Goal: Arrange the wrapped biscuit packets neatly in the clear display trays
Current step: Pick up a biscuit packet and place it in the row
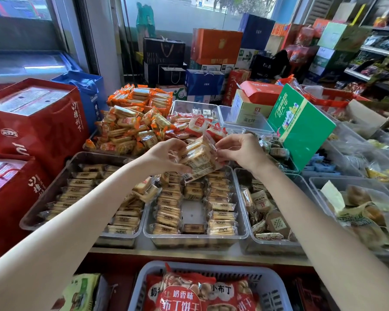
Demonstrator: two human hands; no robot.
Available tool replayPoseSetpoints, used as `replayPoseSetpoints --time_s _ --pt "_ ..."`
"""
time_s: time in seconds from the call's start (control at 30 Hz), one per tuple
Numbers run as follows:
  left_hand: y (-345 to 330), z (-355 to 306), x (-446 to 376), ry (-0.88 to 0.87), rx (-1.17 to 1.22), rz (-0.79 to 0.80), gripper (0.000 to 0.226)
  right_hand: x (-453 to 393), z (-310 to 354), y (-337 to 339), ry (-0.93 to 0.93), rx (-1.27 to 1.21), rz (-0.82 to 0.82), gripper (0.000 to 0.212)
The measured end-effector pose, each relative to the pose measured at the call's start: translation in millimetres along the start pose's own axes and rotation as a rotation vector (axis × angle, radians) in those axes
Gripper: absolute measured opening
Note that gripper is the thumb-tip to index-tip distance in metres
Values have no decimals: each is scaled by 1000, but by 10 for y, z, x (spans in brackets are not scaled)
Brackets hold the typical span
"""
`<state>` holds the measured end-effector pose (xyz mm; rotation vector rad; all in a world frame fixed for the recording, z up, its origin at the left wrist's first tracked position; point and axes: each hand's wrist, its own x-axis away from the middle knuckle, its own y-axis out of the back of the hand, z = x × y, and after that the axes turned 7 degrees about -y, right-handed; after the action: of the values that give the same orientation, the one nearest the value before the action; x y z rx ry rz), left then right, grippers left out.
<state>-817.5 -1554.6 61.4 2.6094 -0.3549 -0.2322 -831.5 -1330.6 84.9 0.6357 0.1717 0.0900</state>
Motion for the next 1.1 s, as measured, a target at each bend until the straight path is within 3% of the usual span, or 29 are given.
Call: replayPoseSetpoints --time_s 0.17,0.33,0.53,0.67,0.77,0.9,0.97,1.1 --pt "-40 -57 -10 17 59 -17 63 -51 -39 -46 10 32 -151 11" --pt "27 14 33 57 118 -91 57 19 -47 62 -14 -24 -74 10" --pt "29 3 8 35 69 -107 65 65 0 -68 39 119 44 33" --pt "43 -41 1 -3 -21 -117 68 86 32 -114 37 129 8 17" --pt "61 -55 10 2 -31 -118 67 85 33 -145 -35 0 -51 13" --pt "36 -18 47 40 65 -93 56 107 36 -169 -135 -269 4 18" --pt "20 -2 50 53 57 -72 57 118 28 -166 -136 -219 56 19" --pt "26 -25 12 42 -98 -95 61 70 60 -101 -30 135 42 14"
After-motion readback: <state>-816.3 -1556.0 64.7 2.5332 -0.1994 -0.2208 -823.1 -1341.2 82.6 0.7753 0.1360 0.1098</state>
